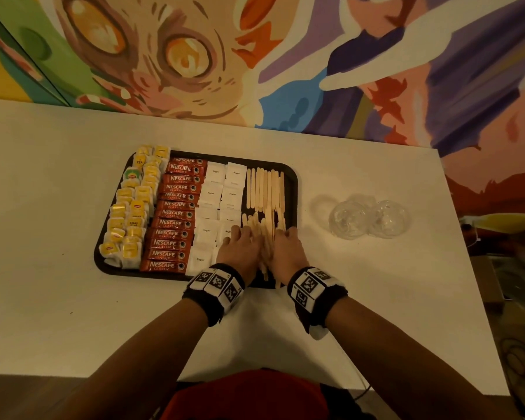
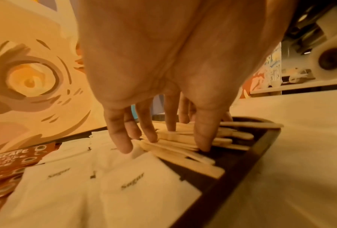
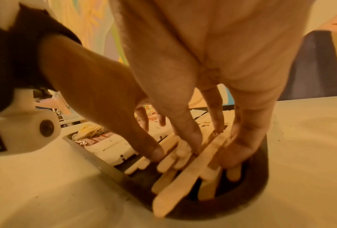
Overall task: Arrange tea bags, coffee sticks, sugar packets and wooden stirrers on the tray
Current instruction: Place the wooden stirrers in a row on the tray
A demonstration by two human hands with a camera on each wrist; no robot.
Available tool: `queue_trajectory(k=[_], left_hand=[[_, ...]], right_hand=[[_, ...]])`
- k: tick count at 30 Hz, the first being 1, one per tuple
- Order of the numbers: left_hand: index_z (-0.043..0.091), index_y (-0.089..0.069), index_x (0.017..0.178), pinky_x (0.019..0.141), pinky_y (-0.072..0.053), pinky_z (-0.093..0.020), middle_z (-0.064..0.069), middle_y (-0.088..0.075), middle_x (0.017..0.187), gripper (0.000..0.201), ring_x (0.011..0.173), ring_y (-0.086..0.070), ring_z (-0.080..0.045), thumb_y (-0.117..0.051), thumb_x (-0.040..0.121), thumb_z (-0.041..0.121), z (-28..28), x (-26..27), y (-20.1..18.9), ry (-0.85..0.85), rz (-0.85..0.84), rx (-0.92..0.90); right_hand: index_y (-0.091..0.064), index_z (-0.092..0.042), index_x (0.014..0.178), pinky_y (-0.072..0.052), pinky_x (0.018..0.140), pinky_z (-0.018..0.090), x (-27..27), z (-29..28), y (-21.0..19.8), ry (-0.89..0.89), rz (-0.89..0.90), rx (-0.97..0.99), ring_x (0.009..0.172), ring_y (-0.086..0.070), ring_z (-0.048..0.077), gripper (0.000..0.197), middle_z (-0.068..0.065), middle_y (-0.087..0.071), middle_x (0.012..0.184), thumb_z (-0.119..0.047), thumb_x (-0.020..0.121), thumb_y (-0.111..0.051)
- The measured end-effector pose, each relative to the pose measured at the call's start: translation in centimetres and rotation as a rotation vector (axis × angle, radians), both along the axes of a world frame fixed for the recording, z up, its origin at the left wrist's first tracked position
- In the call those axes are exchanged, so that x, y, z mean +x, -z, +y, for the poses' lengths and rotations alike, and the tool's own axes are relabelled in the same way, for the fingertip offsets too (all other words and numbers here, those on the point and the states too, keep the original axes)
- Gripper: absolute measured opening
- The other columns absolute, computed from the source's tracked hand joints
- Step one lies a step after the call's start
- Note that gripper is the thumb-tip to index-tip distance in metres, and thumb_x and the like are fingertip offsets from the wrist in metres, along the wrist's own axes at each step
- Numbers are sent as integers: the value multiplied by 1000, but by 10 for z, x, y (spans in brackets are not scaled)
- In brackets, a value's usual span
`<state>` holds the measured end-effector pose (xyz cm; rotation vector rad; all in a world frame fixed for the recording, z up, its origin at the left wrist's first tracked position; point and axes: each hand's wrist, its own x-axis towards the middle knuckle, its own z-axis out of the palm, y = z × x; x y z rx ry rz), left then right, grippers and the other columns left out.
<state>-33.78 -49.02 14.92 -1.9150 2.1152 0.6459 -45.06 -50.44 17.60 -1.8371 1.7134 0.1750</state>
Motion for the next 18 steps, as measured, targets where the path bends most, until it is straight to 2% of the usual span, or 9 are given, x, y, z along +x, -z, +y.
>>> queue_trajectory(k=[3, 6, 9, 11, 14, 16, 18], left_hand=[[17, -31, 143, 109, -33, -47, -13, -31, 146, 65, 136, -24, -36, -64, 87, 21, 3, 7, -1, 44, -27, -39], [18, -33, 141, 109, -33, -46, -12, -32, 146, 62, 136, -24, -35, -64, 87, 22, 3, 11, -3, 57, -14, -69], [21, -32, 142, 112, -29, -46, -10, -27, 150, 69, 140, -18, -34, -67, 85, 37, 4, 13, -3, 80, 11, -55], [22, -31, 142, 113, -26, -48, -9, -24, 153, 74, 142, -16, -34, -66, 83, 48, 5, 14, -2, 105, 22, -34], [25, -35, 141, 113, -25, -49, -8, -23, 153, 70, 142, -15, -35, -63, 83, 52, 6, 14, -2, 109, 6, -47], [25, -39, 139, 113, -26, -48, -7, -25, 153, 62, 142, -15, -34, -62, 86, 48, 6, 15, -3, 93, 3, -60], [24, -40, 139, 113, -26, -47, -7, -27, 152, 58, 141, -16, -34, -61, 88, 43, 5, 15, -4, 94, 12, -60]], right_hand=[[-42, -4, 134, -46, 99, 30, -2, 2, -4, 18, -23, -3, 115, -52, 27, 44, 17, -36, 138, -10, 94, -60], [-38, -6, 138, -46, 97, 31, -2, 3, -7, 41, -68, 20, 117, -54, 30, 49, 17, -33, 141, -11, 94, -60], [-34, -9, 141, -48, 100, 33, -2, 5, -8, -22, -52, 49, 118, -53, 31, 62, 17, -30, 143, -15, 89, -68], [-33, -11, 143, -45, 105, 34, -3, 10, -7, -86, -42, 57, 124, -47, 31, 64, 17, -30, 145, -19, 90, -68], [-37, -13, 139, -47, 101, 32, -7, 12, -5, -74, -82, 56, 118, -49, 27, 55, 14, -33, 141, -22, 93, -65], [-41, -11, 133, -49, 98, 33, -10, 8, -4, -35, -97, 30, 113, -50, 27, 46, 13, -35, 138, -19, 94, -63], [-44, -5, 130, -45, 97, 33, -12, 5, -4, 2, -108, 14, 115, -49, 31, 38, 17, -39, 136, -12, 95, -57]])
